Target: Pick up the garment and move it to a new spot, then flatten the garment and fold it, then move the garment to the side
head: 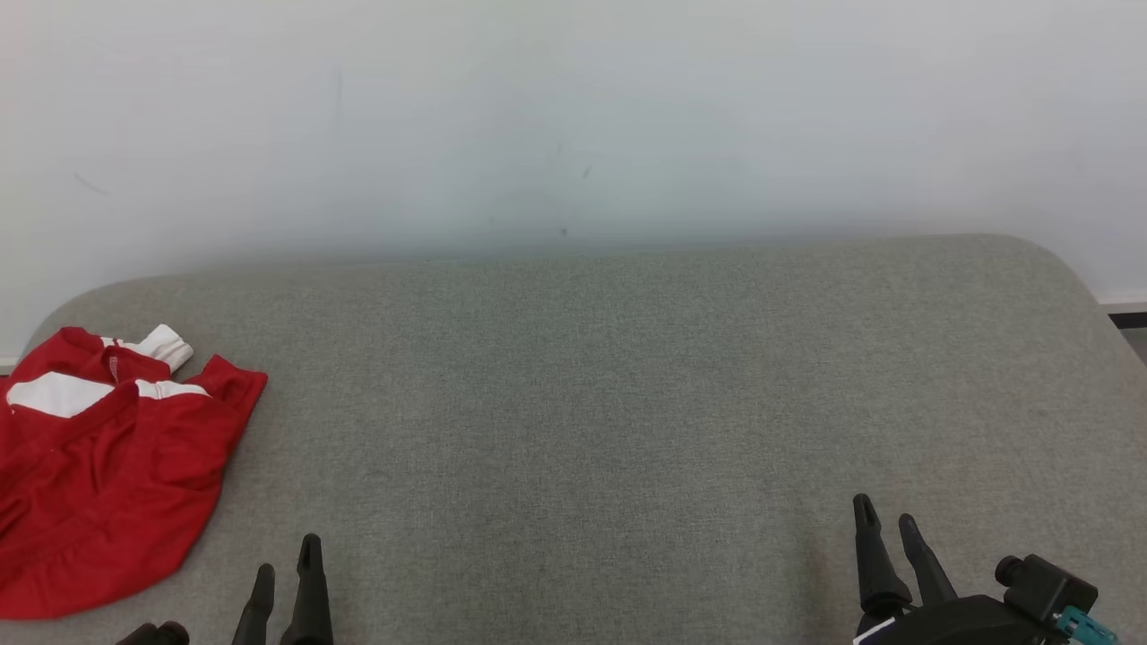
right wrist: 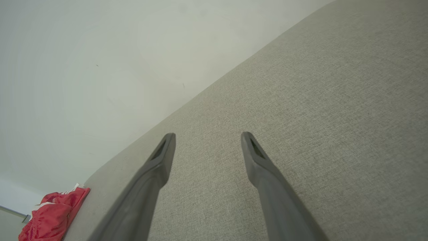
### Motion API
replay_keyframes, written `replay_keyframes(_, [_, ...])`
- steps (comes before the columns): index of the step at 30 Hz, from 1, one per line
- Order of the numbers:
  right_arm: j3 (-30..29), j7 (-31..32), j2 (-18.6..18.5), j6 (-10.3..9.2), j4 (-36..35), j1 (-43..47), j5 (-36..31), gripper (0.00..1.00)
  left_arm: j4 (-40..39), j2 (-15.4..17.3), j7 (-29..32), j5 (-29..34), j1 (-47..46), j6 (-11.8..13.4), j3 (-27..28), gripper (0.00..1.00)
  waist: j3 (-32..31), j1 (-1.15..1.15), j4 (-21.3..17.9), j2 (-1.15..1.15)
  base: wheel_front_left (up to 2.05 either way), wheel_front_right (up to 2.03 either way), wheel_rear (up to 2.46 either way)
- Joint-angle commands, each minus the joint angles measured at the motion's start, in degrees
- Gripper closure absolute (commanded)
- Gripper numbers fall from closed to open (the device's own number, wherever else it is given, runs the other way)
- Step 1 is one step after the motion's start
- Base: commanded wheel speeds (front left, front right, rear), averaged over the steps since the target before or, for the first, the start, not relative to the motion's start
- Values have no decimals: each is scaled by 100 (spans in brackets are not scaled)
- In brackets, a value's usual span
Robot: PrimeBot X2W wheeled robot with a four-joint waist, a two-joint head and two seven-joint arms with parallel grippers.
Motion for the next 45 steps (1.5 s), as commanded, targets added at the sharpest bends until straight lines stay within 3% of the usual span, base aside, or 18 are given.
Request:
replay_keyframes(1, [24, -39, -26, -6, -33, -58, -141, 0, -67, 34, -63, 141, 35, 33, -11, 0, -10, 0, -2, 0, 0, 0, 0])
replay_keyframes(24, [191, -221, -32, -8, 90, 138, -1504, 0, -58, 42, -389, 1773, 229, 39, 77, 0, -169, 0, -9, 0, 0, 0, 0])
replay_keyframes(45, [245, -375, -36, -10, 216, 85, -2567, 0, 54, 47, -642, 2630, 237, 140, 20, 0, -220, 0, 13, 0, 0, 0, 0])
